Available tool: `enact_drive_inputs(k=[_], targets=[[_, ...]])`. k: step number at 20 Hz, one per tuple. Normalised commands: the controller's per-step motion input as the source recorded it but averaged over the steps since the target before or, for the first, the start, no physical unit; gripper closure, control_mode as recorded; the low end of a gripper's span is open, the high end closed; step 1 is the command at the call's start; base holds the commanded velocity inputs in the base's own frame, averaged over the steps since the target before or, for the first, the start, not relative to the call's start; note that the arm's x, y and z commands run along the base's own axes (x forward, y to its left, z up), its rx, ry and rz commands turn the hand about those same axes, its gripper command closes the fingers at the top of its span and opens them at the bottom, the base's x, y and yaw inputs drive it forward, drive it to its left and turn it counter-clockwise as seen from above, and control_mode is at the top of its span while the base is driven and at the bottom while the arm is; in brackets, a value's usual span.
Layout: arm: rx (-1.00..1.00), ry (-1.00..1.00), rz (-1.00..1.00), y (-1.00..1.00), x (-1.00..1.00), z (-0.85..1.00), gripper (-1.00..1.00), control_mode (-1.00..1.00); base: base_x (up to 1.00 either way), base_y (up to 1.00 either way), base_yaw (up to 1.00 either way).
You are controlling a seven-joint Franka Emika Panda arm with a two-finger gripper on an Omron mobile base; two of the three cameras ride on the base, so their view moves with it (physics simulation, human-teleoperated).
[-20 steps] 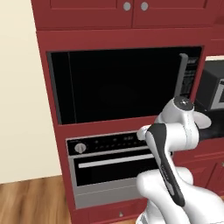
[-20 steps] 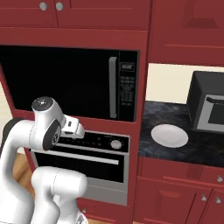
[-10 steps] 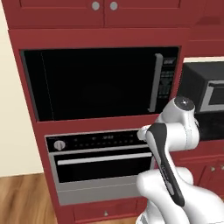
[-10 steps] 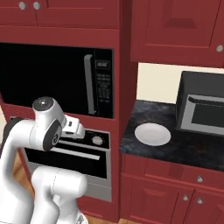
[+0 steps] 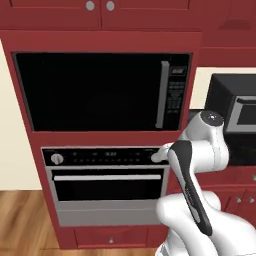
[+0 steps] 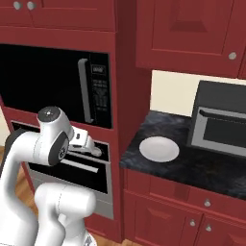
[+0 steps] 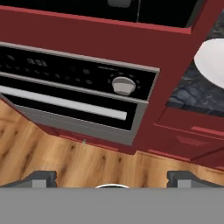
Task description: Take the baked cake out of the oven and place it on the plate for cooling. Then close the oven door.
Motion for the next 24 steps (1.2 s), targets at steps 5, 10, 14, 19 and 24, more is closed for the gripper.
enact_drive_inputs(k=[5,10,14,19,24], targets=[[0.00,0.00,0.00,0.00,0.00,0.00,-1.00,1.00,0.00,-0.51,0.30],[0.00,0.00,0.00,0.00,0.00,0.00,-1.00,1.00,0.00,-0.54,0.31],[0.00,0.00,0.00,0.00,0.00,0.00,-1.00,1.00,0.00,-0.58,0.31],[0.00,0.00,0.00,0.00,0.00,0.00,-1.00,1.00,0.00,-0.56,0.32],[0.00,0.00,0.00,0.00,0.00,0.00,-1.00,1.00,0.24,-0.55,0.32]])
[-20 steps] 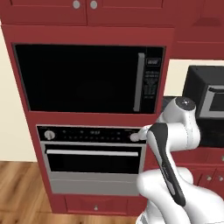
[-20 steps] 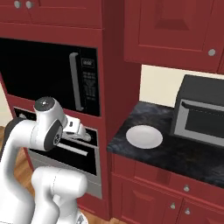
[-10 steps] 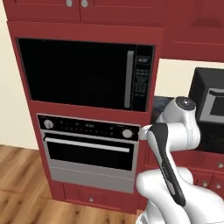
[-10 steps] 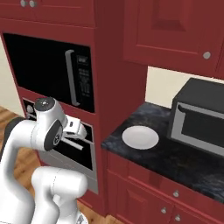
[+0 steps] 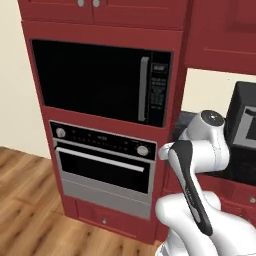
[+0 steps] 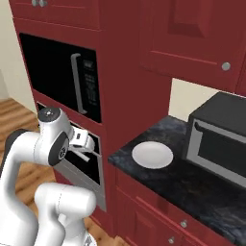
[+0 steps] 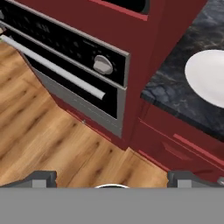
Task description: Take the baked cake out of the oven and place it on the plate for cooling. Then close the oven door.
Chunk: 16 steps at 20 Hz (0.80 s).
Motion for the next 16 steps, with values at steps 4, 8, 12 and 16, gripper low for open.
enact_drive_inputs(k=[4,8,12,16], targets=[[0.00,0.00,0.00,0.00,0.00,0.00,-1.00,1.00,0.37,-0.57,0.31],[0.00,0.00,0.00,0.00,0.00,0.00,-1.00,1.00,0.03,-0.63,0.29],[0.00,0.00,0.00,0.00,0.00,0.00,-1.00,1.00,-0.05,-0.63,0.25],[0.00,0.00,0.00,0.00,0.00,0.00,-1.00,1.00,0.15,-0.54,0.25]])
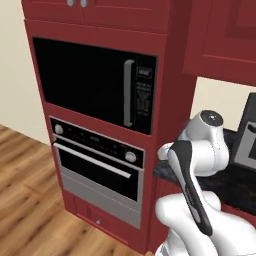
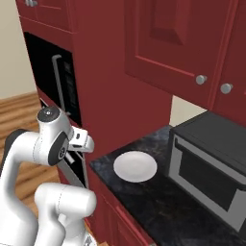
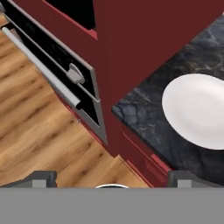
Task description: Take the baked cake out of the oven and place it on the plate for cooling. Then close the oven door.
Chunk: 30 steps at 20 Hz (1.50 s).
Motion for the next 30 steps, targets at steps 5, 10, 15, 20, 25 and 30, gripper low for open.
enact_drive_inputs(k=[5,10,15,20,25,30], targets=[[0.00,0.00,0.00,0.00,0.00,0.00,-1.00,1.00,0.23,-0.26,0.20],[0.00,0.00,0.00,0.00,0.00,0.00,-1.00,1.00,0.00,-0.04,0.11],[-0.08,-0.08,0.00,0.29,0.00,0.00,-1.00,-1.00,0.00,0.01,0.00],[-0.24,-0.15,-0.03,0.73,0.00,-0.04,-1.00,-1.00,0.00,0.00,0.00],[-0.27,-0.08,-0.01,0.72,0.00,-0.14,-1.00,-1.00,0.00,0.00,0.00],[-0.31,-0.04,0.07,0.40,-0.06,-0.24,-1.00,-1.00,0.00,0.00,0.00]])
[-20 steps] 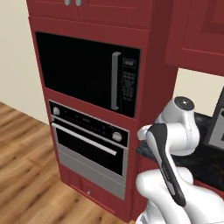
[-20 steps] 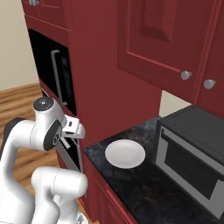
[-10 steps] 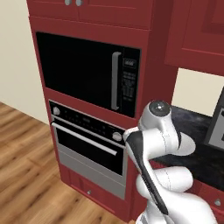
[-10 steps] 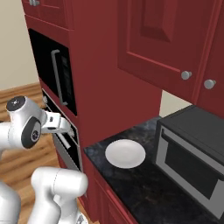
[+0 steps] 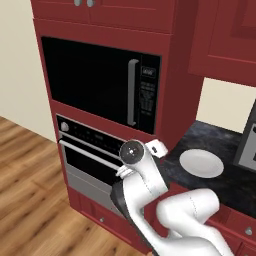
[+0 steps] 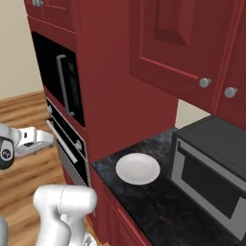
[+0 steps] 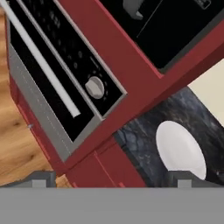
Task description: Take the baked cake out of the oven and place it on the plate for cooling. Then close the oven door.
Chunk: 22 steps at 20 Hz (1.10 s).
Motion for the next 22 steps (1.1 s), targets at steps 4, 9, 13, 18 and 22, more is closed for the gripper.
enact_drive_inputs(k=[4,9,13,18,22], targets=[[-0.24,0.02,0.06,0.05,0.00,-0.44,-1.00,-1.00,0.00,0.00,0.00],[-0.18,0.01,0.01,0.08,0.00,-0.33,-1.00,-1.00,0.00,0.00,0.00],[-0.22,-0.01,0.00,0.31,0.01,-0.05,-1.00,-1.00,0.00,0.00,0.00],[-0.18,0.00,0.00,0.35,0.27,-0.02,-1.00,-1.00,0.00,0.00,0.00],[-0.15,0.00,0.00,0.32,0.39,-0.06,-1.00,-1.00,0.00,0.00,0.00]])
